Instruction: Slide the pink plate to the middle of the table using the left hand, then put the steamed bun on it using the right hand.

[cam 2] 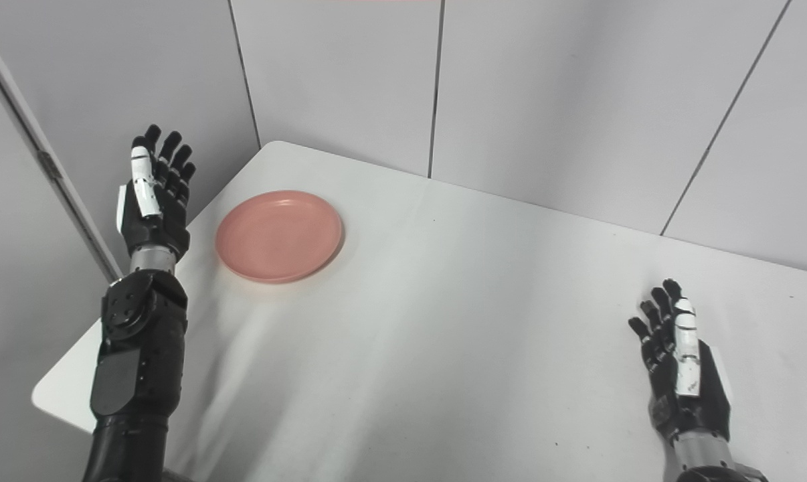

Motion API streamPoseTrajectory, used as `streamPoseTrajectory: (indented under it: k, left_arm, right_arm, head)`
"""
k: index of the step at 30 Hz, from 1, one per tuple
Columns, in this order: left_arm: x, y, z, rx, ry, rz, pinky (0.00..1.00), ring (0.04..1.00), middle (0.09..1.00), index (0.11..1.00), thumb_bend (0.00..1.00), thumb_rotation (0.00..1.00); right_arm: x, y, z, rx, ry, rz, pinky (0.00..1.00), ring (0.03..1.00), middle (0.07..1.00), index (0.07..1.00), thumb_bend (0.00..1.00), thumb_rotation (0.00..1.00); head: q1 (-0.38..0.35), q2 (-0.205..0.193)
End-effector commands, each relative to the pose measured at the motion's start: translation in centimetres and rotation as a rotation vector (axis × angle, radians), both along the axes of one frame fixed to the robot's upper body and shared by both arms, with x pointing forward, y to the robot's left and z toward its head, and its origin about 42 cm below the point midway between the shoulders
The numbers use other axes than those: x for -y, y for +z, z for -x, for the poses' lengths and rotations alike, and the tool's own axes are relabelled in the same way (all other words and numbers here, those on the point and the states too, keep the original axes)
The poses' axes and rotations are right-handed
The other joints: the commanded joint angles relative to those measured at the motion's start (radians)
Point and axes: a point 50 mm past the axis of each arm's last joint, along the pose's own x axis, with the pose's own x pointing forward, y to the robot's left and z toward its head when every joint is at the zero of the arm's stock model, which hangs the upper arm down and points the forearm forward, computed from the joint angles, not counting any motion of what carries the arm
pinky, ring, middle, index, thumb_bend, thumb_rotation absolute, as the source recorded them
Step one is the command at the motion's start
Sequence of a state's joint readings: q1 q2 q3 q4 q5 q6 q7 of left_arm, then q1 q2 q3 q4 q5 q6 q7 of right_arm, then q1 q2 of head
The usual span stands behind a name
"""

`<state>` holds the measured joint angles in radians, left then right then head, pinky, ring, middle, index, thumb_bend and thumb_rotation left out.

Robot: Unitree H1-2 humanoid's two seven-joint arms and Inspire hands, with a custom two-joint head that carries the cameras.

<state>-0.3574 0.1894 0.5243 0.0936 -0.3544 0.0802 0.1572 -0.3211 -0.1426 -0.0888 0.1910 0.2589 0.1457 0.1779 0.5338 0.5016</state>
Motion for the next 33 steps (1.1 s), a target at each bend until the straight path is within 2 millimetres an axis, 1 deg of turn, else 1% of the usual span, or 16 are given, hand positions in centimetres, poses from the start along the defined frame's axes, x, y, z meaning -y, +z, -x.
streamPoseTrajectory:
  k: [1,7,11,14,18,21,33]
  left_arm:
    - [-0.7,2.3,-0.7,0.075,0.019,-0.033,0.95,0.93,0.932,0.946,0.45,1.0]
    - [-1.0,1.6,-0.9,0.053,0.018,-0.02,0.95,0.944,0.942,0.959,0.45,1.0]
    - [-1.3,0.9,-1.1,0.03,0.02,-0.009,0.95,0.948,0.935,0.948,0.46,1.0]
    - [-1.2,0.6,-1.1,0.012,0.021,-0.005,0.95,0.946,0.929,0.941,0.46,1.0]
    - [-1.2,0.2,-1.3,-0.003,0.018,0.006,0.97,0.95,0.931,0.951,0.44,1.0]
    - [-1.2,-0.2,-1.4,-0.022,0.026,0.017,0.96,0.935,0.927,0.944,0.44,1.0]
    - [-1.5,-2.5,-1.9,-0.101,0.023,0.036,0.96,0.931,0.931,0.947,0.42,1.0]
  right_arm:
    - [0.4,-1.2,0.6,-0.07,-0.011,0.003,1.0,1.0,1.0,1.0,0.09,1.0]
    - [0.5,-1.3,0.6,-0.075,-0.01,-0.001,1.0,1.0,1.0,1.0,0.09,1.0]
    - [0.5,-1.2,0.6,-0.075,-0.006,0.004,1.0,1.0,1.0,1.0,0.09,1.0]
    - [0.5,-1.2,0.6,-0.071,-0.005,0.004,1.0,1.0,1.0,1.0,0.09,1.0]
    - [0.4,-1.1,0.7,-0.073,-0.008,-0.002,1.0,1.0,1.0,1.0,0.1,1.0]
    - [0.4,-1.1,0.7,-0.071,-0.01,-0.002,1.0,1.0,1.0,1.0,0.09,1.0]
    - [0.2,-1.0,0.7,-0.07,-0.009,-0.007,1.0,1.0,1.0,1.0,0.09,1.0]
  head:
    - [0.0,0.001]
    - [0.002,0.002]
    - [0.002,0.002]
    - [0.002,0.002]
    - [0.003,0.006]
    - [0.002,0.007]
    - [0.001,0.007]
